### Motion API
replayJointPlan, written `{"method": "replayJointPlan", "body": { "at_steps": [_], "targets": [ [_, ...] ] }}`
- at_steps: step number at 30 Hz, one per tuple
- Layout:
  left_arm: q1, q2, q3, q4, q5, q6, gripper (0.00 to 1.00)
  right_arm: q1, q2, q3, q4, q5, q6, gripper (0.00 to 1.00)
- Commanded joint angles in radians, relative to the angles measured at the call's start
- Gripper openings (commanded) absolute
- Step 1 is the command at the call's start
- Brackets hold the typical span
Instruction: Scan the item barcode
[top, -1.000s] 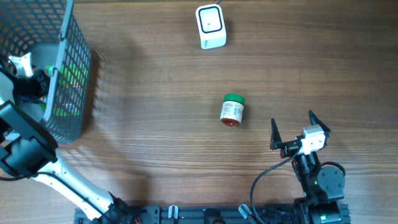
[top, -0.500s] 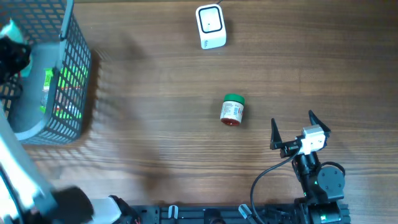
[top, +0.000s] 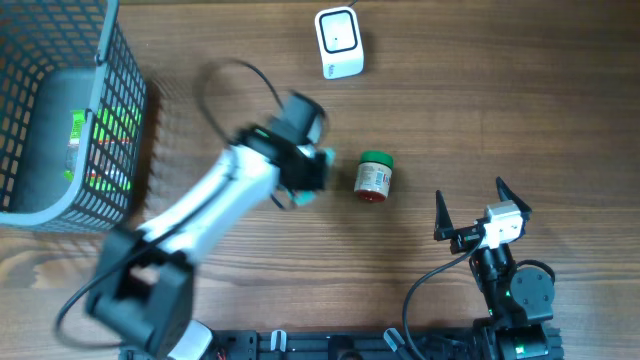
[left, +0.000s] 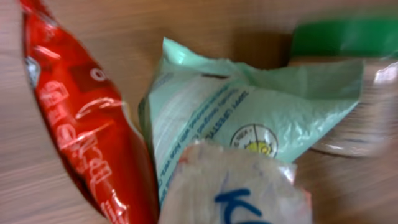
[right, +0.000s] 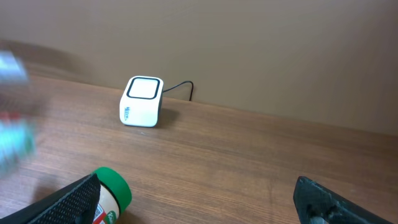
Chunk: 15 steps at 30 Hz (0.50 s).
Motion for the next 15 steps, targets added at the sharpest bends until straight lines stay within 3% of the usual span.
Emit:
{"method": "replayJointPlan", "body": {
  "at_steps": [1, 3, 5, 7, 8, 13, 15],
  "targets": [
    [-0.124, 0.105, -0.06, 0.095, -0.085, -0.124, 0.12, -0.002, -0.007, -0.001, 0.002, -0.009, -0.009, 1.0],
    [-0.149, 0.129, -0.06, 0.132, -0.117, -0.124, 0.48, -0.002, -0.007, -0.001, 0.002, -0.009, -0.009, 1.0],
    [-0.145, 0.123, -0.059, 0.157, -0.114, -0.124, 0.76, -0.002, -0.007, -0.001, 0.002, -0.009, -0.009, 1.0],
    [-0.132, 0.113, -0.057, 0.158, -0.114, -0.121, 0.87, -0.002, -0.007, -0.001, 0.002, -0.009, -0.009, 1.0],
    [-0.122, 0.105, -0.057, 0.156, -0.114, -0.119, 1.0, -0.002, -0.007, -0.001, 0.002, -0.009, -0.009, 1.0],
    [-0.093, -0.041, -0.032, 0.083, -0.135, -0.12, 1.0, -0.002, -0.007, -0.001, 0.002, -0.009, -0.009, 1.0],
    [-0.124, -0.09, -0.032, 0.046, -0.293, -0.12, 1.0, -0.002, -0.007, -0.001, 0.002, -0.009, -0.008, 1.0]
  ]
}}
